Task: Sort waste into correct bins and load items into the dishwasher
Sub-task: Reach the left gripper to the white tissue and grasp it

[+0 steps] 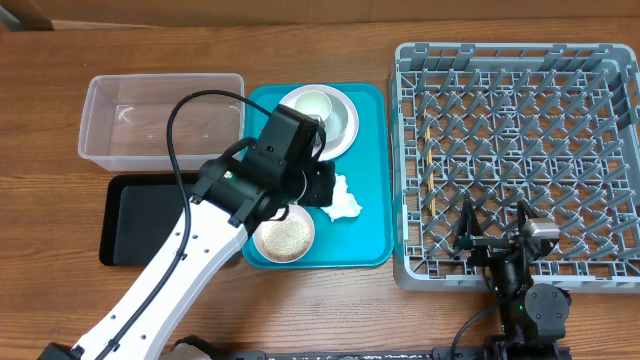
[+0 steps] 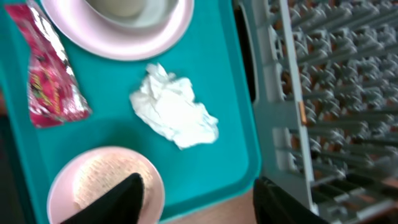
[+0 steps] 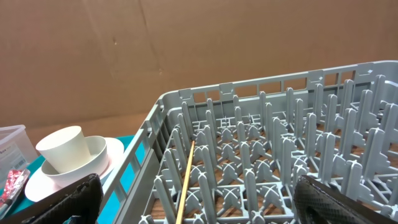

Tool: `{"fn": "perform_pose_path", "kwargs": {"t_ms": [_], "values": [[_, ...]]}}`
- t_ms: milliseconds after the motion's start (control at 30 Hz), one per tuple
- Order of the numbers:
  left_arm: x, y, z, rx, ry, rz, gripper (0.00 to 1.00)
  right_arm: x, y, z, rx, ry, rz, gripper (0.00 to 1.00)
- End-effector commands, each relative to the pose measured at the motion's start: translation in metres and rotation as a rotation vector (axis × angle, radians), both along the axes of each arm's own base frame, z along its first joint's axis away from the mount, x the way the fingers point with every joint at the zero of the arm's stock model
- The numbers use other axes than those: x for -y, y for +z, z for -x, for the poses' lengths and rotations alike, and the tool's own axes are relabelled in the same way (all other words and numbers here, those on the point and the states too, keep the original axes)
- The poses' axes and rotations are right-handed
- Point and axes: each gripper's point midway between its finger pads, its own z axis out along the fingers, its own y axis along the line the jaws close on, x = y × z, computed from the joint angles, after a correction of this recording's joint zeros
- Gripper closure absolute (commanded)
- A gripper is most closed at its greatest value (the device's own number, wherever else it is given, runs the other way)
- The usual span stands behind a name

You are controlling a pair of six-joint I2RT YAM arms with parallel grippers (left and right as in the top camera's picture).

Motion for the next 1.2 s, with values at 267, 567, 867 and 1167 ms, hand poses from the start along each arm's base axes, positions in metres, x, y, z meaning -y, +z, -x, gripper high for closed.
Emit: {"fn": "perform_pose_path", "kwargs": {"t_ms": [267, 567, 867, 1167], "values": [[0.0, -0.041, -0.026, -0.033, 0.029, -0.116, 0.12, -0.001, -0.001, 0.0, 0.007, 0.006, 0.003, 0.0], [-0.001, -0.061, -0.041, -0.025, 0.024, -0.178, 0.09, -0.001, -0.001, 0.0, 0.007, 0.006, 0.003, 0.0], [-0.004, -0.092, -0.046, -0.067, 0.009, -0.251, 0.06, -0.001, -0.001, 0.0, 0.007, 0.006, 0.003, 0.0], [0.0, -0.138, -0.05, -0.146, -0.002, -0.296, 0.23, -0.001, -0.001, 0.0, 0.007, 0.006, 0.003, 0.0]]}}
